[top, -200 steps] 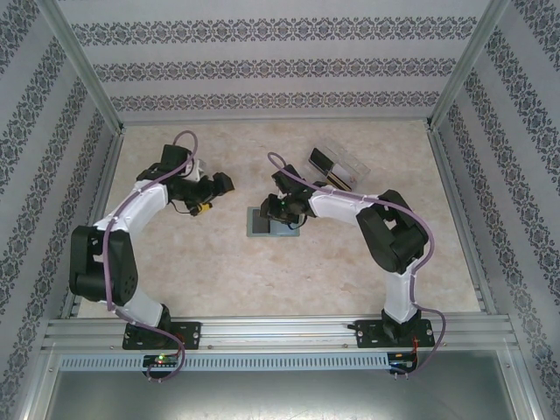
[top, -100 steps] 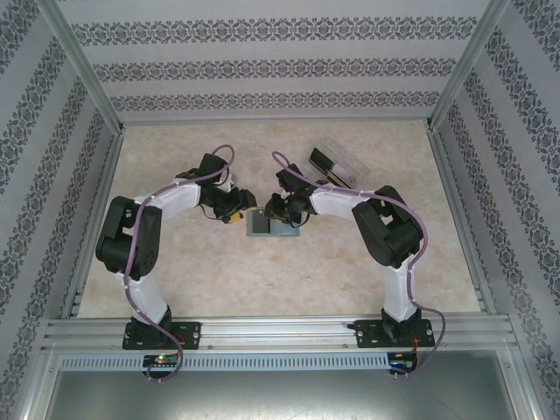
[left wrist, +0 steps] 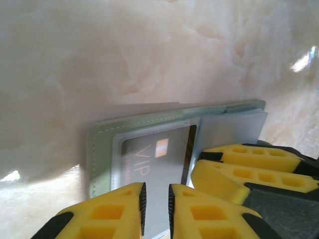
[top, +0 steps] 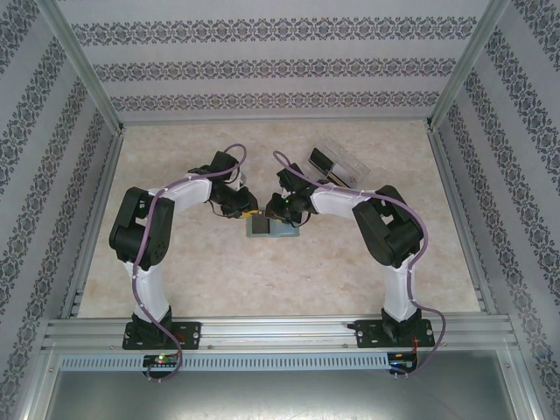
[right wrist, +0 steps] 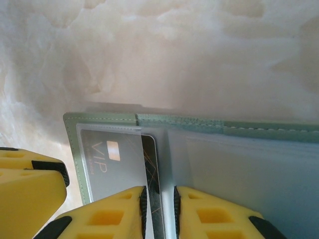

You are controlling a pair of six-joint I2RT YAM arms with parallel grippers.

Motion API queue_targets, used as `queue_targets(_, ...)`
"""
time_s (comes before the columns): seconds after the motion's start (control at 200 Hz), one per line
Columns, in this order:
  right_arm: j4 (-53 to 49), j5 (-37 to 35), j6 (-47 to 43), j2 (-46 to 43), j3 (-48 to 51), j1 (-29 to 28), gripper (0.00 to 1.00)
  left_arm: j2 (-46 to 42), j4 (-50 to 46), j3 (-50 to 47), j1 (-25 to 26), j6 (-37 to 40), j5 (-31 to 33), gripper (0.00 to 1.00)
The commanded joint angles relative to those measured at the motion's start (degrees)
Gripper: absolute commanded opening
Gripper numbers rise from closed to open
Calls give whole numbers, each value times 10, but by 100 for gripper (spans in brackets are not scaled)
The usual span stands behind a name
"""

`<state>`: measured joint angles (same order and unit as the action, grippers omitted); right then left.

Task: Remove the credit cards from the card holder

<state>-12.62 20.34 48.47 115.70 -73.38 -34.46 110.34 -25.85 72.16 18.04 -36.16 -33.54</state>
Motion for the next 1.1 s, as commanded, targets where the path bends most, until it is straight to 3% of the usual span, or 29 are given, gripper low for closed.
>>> queue_targets(0.0, -12, 12, -4, 3, -4, 9, 24, 8, -31, 11, 4, 27, 24, 21)
queue_targets(0.584, 3, 23, 2, 6, 1, 10, 17, 50, -30, 3, 3, 31, 33, 15)
queue_targets(1.094, 22, 43, 3, 9, 9, 9, 17, 58, -25, -8, 4, 32, 37, 14)
